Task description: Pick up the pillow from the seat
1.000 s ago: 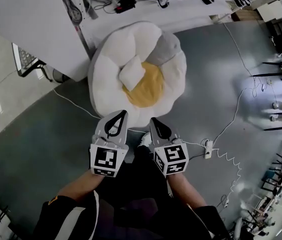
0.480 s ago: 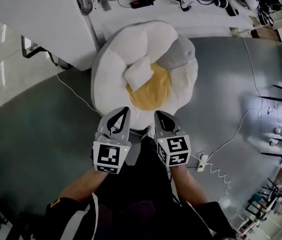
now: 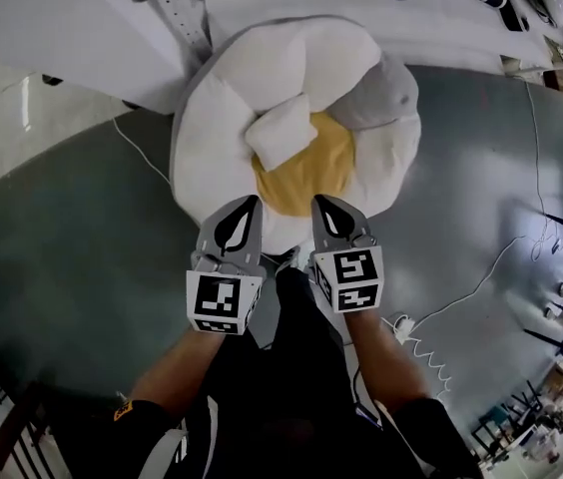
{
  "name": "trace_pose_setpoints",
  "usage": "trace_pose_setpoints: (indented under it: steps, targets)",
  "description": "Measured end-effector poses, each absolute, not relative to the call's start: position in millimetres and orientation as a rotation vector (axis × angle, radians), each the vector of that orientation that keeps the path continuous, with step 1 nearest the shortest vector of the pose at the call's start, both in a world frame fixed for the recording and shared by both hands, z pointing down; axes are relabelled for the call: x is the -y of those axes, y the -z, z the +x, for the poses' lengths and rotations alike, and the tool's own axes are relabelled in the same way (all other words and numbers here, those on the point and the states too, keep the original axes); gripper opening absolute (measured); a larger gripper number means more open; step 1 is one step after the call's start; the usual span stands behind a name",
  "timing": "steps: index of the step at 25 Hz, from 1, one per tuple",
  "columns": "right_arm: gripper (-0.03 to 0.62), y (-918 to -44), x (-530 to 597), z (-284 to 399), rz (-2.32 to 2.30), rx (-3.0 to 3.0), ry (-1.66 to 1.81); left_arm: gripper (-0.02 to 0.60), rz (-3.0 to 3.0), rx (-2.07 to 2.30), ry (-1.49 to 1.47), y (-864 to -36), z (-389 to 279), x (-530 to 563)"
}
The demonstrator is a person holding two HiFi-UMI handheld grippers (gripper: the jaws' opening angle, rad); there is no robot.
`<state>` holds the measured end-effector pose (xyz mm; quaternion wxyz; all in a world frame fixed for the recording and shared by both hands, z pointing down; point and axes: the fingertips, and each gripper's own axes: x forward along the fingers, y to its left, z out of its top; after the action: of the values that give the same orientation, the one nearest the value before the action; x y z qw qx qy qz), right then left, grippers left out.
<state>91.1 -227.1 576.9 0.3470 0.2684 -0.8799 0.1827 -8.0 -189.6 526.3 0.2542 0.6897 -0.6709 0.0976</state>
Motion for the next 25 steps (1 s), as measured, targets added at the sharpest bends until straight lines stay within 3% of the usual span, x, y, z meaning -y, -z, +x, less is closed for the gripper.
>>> trace_pose_setpoints:
  steps: [12,25]
  targets:
    - [0.008,-728.3,287.6,95.0,0.695,2.250,-0.532,0.003,1.726,1.838,-0.334,-678.7,-15.9,225.4]
    - [0.128,-860.1,315.8,97.4,0.656,2.234,-0.543,0.003,1.617,1.915,-0.390,-803.2,-24.2,246.8]
